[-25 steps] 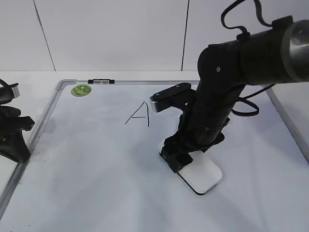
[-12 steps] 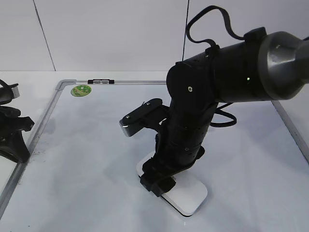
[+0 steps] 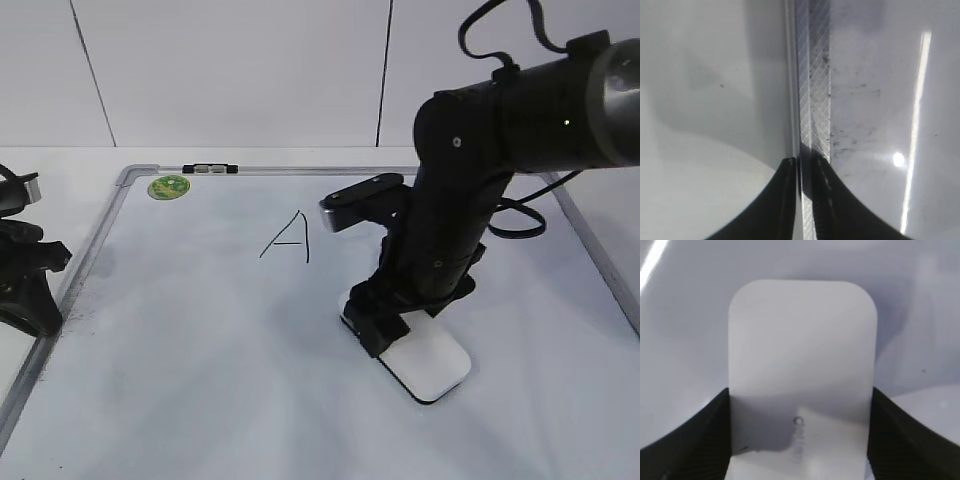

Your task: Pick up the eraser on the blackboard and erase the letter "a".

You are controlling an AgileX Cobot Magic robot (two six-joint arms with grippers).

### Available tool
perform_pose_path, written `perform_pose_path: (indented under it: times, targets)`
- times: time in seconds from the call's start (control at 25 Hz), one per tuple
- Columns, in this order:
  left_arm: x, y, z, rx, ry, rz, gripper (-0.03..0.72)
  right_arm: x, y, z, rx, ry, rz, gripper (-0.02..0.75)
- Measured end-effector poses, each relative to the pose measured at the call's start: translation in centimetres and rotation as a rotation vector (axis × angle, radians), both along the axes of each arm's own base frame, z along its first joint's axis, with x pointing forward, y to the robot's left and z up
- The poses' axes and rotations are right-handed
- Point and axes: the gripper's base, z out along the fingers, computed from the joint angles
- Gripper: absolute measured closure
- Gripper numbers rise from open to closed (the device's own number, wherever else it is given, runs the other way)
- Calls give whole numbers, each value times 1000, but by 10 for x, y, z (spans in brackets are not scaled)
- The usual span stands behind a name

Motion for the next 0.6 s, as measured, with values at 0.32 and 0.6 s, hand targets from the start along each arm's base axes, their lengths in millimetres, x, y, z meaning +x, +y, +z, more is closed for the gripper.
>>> perform_pose_path:
  times: [0.32,0.6]
  targets:
    - [0,0,0,1,2,-1,611,8,-26,9,-21,-1,-60,165]
    - [0,0,0,1,2,-2,611,13,-60,32,-30,-7,-149,165]
